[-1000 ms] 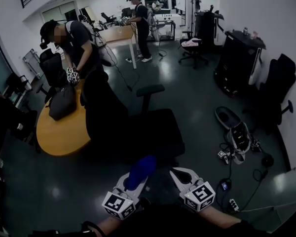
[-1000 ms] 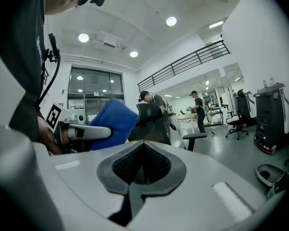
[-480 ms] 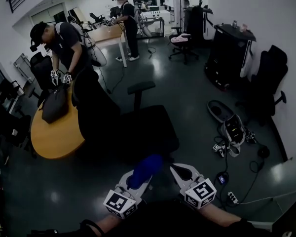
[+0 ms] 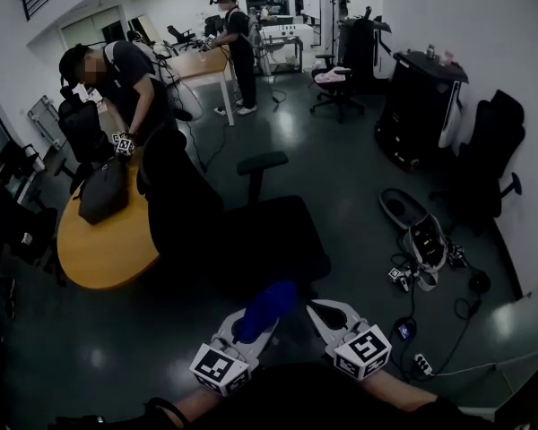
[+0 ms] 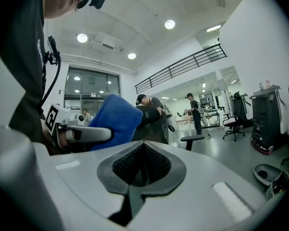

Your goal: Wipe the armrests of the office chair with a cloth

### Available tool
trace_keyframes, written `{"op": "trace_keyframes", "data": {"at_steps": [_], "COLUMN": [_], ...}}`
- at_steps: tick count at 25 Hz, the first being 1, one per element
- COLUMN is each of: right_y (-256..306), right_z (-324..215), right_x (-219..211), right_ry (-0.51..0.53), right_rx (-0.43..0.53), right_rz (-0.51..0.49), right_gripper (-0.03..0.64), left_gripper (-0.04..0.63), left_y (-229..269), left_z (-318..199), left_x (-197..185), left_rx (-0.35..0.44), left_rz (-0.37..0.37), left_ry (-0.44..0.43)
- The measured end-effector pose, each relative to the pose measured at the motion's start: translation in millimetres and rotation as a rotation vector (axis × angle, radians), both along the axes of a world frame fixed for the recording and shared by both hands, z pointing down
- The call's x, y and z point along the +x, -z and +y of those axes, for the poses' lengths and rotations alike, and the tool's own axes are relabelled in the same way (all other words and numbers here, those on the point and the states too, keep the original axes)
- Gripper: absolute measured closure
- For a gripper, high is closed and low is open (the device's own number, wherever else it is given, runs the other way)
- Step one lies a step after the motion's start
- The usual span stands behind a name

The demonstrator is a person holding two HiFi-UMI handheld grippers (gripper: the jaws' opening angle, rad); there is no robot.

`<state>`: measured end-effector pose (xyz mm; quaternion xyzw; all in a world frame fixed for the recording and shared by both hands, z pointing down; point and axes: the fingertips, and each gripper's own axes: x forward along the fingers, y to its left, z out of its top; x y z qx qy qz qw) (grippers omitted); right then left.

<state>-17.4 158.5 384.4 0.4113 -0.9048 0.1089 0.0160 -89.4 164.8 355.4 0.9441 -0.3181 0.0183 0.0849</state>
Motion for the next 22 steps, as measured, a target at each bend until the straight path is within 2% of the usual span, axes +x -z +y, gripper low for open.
{"op": "trace_keyframes", "data": {"at_steps": [9, 13, 22], "right_y": [-5, -6, -5], "right_z": [2, 0, 6], "right_x": [-14, -17, -32], "right_ry": [0.016, 0.020, 0.038], "right_rx": [-0.033, -0.030, -0.034], "right_rz": [0.000, 0.001, 0.015], "right_gripper": [0.614, 0.614, 0.614], "left_gripper": [0.476, 0.476, 0.476], "left_y": [-1, -4, 4], "left_z": [2, 2, 9], "left_x": [-12, -15, -28], "left_rx": [-0.023, 0.003, 0.004], "left_rz": [-0.011, -0.004, 0.012], "left_ry": [0.013, 0.007, 0.014]}}
